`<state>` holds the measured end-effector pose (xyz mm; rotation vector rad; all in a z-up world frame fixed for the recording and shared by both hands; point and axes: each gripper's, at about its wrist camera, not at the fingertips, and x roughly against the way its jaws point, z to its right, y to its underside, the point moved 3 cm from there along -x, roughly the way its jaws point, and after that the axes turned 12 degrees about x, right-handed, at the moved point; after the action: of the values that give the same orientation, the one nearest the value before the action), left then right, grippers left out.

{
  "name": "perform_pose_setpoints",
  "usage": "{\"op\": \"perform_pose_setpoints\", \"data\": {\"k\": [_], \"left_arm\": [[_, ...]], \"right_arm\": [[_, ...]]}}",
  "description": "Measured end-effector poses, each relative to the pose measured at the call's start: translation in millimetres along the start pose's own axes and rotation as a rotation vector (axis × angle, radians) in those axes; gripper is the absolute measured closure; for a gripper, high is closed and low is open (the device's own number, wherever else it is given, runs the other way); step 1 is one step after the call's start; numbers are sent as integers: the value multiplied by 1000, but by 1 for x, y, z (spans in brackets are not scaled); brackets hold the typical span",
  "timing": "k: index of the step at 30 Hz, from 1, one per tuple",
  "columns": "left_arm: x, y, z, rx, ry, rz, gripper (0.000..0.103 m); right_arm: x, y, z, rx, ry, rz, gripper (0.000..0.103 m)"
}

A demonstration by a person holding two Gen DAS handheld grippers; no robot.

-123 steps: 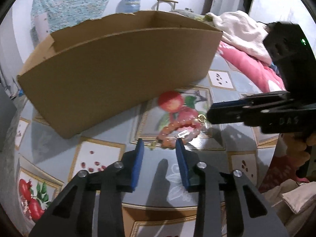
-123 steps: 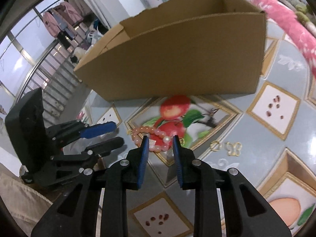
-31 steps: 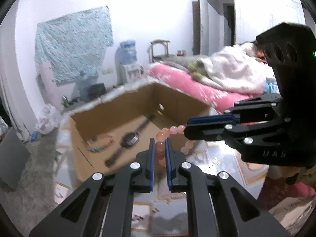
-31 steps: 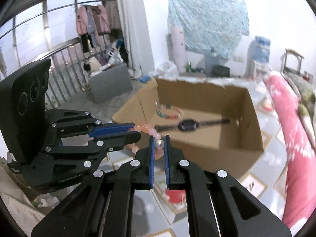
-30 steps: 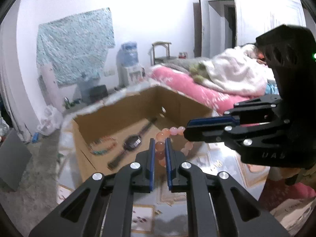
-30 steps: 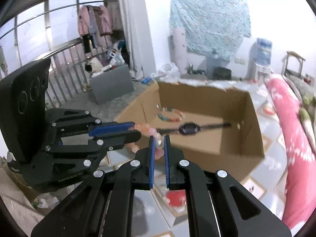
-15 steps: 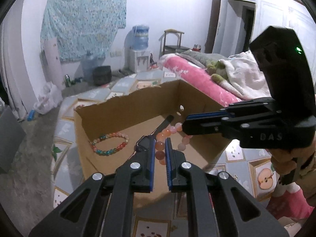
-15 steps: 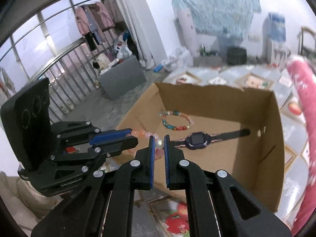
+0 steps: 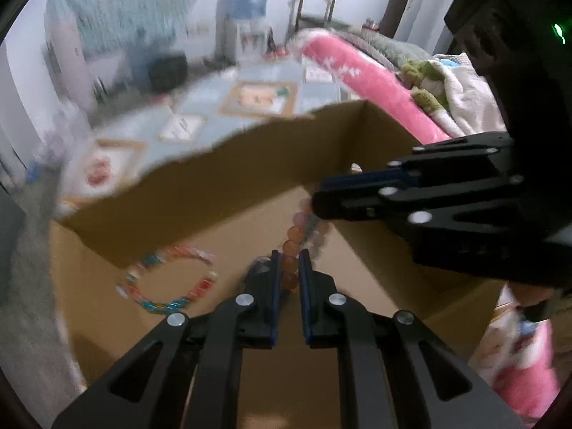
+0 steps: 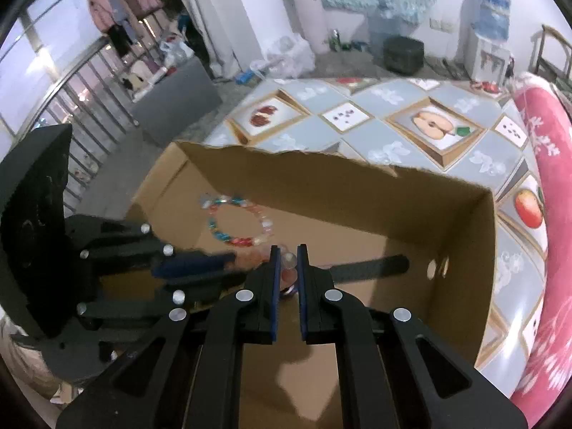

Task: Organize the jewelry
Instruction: 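Lower the pink bracelet into the box and open the right gripper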

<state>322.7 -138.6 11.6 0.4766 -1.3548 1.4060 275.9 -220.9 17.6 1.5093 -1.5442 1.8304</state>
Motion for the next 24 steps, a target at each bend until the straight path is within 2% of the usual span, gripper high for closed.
{"op": "perform_pose_setpoints", "data": {"k": [2, 7, 12, 18, 24], "left_arm": [[-6, -9, -2, 0, -40, -24, 94], [-16, -24, -6, 21, -31, -63, 94], [-33, -27, -5, 74, 44, -131, 94], [-47, -17, 9, 82, 129, -235, 93], [-54, -10, 18, 84, 154, -295, 93]], "right_arm": [[-10, -3, 5, -5, -6, -39, 96], [-21, -6, 14, -2, 11, -82, 96], [-25, -2, 21, 21, 31, -142, 96], [-25, 11, 19, 117, 61, -242, 96], [-19, 20, 22, 144, 100, -276, 93]]}}
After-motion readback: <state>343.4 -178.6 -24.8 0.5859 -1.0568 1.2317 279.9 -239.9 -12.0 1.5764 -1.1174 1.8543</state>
